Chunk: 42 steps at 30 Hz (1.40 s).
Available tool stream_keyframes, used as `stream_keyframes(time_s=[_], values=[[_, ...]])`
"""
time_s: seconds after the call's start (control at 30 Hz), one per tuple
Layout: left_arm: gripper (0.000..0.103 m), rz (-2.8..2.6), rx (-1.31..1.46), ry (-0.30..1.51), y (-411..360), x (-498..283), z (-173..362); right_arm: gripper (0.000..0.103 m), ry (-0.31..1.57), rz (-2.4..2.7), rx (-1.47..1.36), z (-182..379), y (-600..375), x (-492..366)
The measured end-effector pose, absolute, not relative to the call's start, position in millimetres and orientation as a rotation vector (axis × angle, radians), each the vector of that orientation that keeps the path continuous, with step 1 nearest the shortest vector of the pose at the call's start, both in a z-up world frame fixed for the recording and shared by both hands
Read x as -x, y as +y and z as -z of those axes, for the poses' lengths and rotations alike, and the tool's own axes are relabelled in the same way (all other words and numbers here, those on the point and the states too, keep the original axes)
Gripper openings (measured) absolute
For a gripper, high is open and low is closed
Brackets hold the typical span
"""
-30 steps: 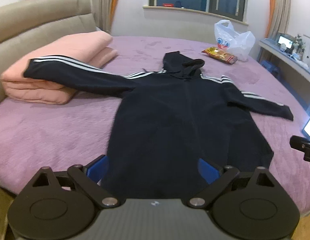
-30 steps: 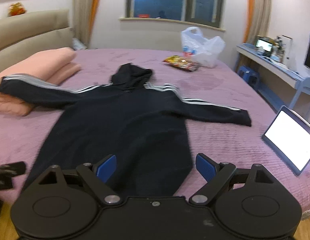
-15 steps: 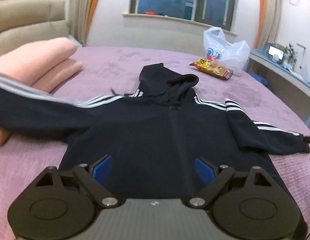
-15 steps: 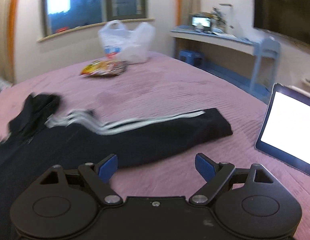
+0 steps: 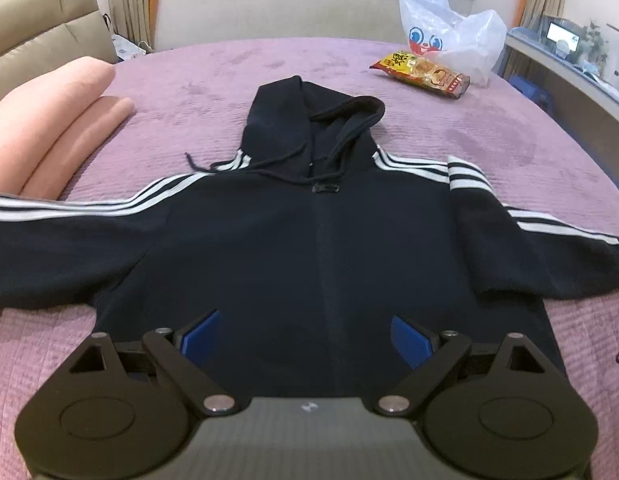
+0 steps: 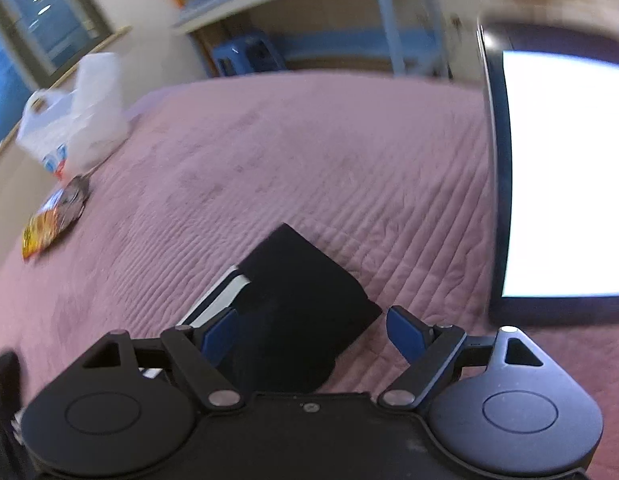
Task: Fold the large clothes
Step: 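Grasp the striped sleeve cuff with the right tool and lift it, then fold the held sleeve across the hoodie body with the right tool, release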
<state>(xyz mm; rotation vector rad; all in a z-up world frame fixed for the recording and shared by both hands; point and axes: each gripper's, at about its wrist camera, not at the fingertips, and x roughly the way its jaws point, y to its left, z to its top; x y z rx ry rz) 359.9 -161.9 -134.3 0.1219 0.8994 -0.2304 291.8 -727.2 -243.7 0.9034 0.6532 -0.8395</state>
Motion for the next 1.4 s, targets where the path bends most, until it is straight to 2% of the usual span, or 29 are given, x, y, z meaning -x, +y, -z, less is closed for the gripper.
stream_keyframes(time_s=[0.17, 0.2, 0.23, 0.27, 0.3, 0.33, 0.47, 0.6, 0.77, 1.07, 1.4], values=[[0.093, 0.24, -0.133, 0.922, -190, -383, 134, 0.097, 0.654, 0.868, -0.926, 261, -725, -308], [0.093, 0.241, -0.135, 0.929, -195, -387, 135, 0.083, 0.653, 0.867, -0.896, 259, -721, -312], [0.093, 0.243, -0.139, 0.934, -200, -391, 136, 0.064, 0.655, 0.864, -0.867, 258, -719, -316], [0.093, 0.246, -0.141, 0.937, -205, -394, 137, 0.055, 0.662, 0.849, -0.84, 257, -720, -321], [0.093, 0.25, -0.142, 0.937, -209, -397, 137, 0.025, 0.657, 0.801, -0.838, 254, -721, -324], [0.093, 0.253, -0.143, 0.941, -213, -400, 138, 0.02, 0.654, 0.764, -0.854, 251, -723, -327], [0.093, 0.259, -0.151, 0.954, -227, -410, 140, 0.017, 0.597, 0.811, -0.656, 193, -716, -325], [0.093, 0.257, -0.147, 0.959, -232, -416, 142, 0.017, 0.499, 1.102, -0.377, 136, -710, -305], [0.093, 0.246, -0.127, 0.987, -226, -420, 153, 0.017, 0.464, 1.287, -0.267, 123, -696, -297], [0.09, 0.235, -0.088, 1.008, -174, -427, 159, 0.018, 0.585, 0.916, -0.198, 139, -591, -374], [0.089, 0.233, 0.109, 0.949, -60, -460, 120, 0.018, 0.559, 0.257, -0.325, 91, -351, -455]])
